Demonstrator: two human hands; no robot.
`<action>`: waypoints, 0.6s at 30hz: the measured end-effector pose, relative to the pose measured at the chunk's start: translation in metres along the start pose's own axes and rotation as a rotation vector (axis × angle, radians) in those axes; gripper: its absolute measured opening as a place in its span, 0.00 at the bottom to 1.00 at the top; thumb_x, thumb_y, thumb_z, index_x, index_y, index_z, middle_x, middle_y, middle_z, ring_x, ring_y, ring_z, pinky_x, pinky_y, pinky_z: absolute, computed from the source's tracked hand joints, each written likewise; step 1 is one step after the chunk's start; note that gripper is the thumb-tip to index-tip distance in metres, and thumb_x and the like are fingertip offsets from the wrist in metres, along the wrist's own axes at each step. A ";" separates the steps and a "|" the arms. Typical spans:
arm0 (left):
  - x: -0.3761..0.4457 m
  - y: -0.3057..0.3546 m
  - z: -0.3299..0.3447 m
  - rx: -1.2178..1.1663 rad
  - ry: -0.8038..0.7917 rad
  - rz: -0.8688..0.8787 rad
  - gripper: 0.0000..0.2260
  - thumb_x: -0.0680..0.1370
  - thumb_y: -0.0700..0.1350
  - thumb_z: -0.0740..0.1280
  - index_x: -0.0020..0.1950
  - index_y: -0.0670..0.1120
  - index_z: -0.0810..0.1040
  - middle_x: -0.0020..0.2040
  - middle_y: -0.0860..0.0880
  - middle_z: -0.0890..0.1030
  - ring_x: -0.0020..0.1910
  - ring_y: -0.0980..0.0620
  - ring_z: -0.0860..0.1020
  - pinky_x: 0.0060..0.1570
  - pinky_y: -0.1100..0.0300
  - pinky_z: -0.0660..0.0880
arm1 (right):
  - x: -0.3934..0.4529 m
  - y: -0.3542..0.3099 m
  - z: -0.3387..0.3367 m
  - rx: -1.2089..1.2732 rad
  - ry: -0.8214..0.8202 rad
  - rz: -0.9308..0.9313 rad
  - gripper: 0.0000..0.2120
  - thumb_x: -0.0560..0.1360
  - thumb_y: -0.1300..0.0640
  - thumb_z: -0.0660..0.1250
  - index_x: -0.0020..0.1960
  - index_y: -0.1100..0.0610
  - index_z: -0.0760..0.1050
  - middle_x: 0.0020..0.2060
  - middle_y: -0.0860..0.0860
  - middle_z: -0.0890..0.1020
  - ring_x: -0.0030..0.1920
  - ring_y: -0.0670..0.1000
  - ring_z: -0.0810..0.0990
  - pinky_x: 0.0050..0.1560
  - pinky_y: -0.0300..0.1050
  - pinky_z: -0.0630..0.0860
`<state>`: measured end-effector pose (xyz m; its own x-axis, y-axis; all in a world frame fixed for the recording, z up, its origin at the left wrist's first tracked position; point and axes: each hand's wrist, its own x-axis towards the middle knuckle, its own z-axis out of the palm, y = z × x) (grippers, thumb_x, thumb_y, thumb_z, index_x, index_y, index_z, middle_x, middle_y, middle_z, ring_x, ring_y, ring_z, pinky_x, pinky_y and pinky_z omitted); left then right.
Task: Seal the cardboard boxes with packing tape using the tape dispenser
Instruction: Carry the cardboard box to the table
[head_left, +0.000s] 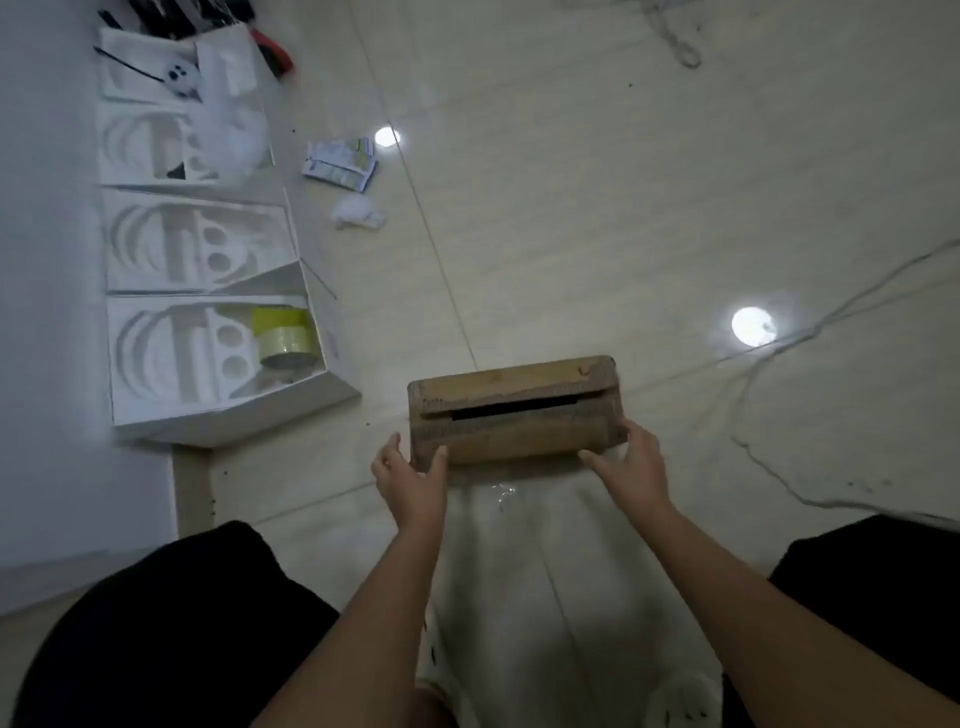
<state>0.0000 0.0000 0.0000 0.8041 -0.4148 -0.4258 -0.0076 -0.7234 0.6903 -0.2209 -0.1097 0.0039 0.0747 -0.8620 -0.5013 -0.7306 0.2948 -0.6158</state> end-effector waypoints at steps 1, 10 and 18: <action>0.002 -0.004 0.005 -0.027 0.017 -0.011 0.30 0.78 0.48 0.71 0.76 0.43 0.63 0.74 0.42 0.61 0.72 0.43 0.65 0.70 0.51 0.67 | 0.003 0.006 0.005 0.024 0.037 0.005 0.37 0.71 0.49 0.75 0.73 0.60 0.64 0.69 0.59 0.68 0.68 0.59 0.69 0.67 0.51 0.68; 0.009 -0.024 0.031 -0.113 0.080 -0.049 0.22 0.79 0.41 0.67 0.73 0.44 0.69 0.68 0.46 0.72 0.66 0.46 0.72 0.69 0.50 0.69 | 0.027 0.028 0.019 0.130 0.095 0.059 0.28 0.76 0.52 0.70 0.71 0.63 0.66 0.66 0.61 0.73 0.65 0.60 0.72 0.65 0.52 0.70; 0.018 -0.028 0.036 -0.238 0.117 -0.196 0.18 0.80 0.40 0.66 0.70 0.47 0.74 0.65 0.47 0.77 0.61 0.48 0.76 0.65 0.53 0.72 | 0.037 0.030 0.021 0.190 0.040 0.082 0.25 0.78 0.53 0.68 0.70 0.62 0.67 0.63 0.60 0.76 0.62 0.60 0.75 0.60 0.49 0.71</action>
<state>-0.0068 -0.0074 -0.0485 0.8396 -0.2041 -0.5034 0.2819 -0.6284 0.7250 -0.2257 -0.1245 -0.0457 -0.0093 -0.8464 -0.5324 -0.5920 0.4338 -0.6793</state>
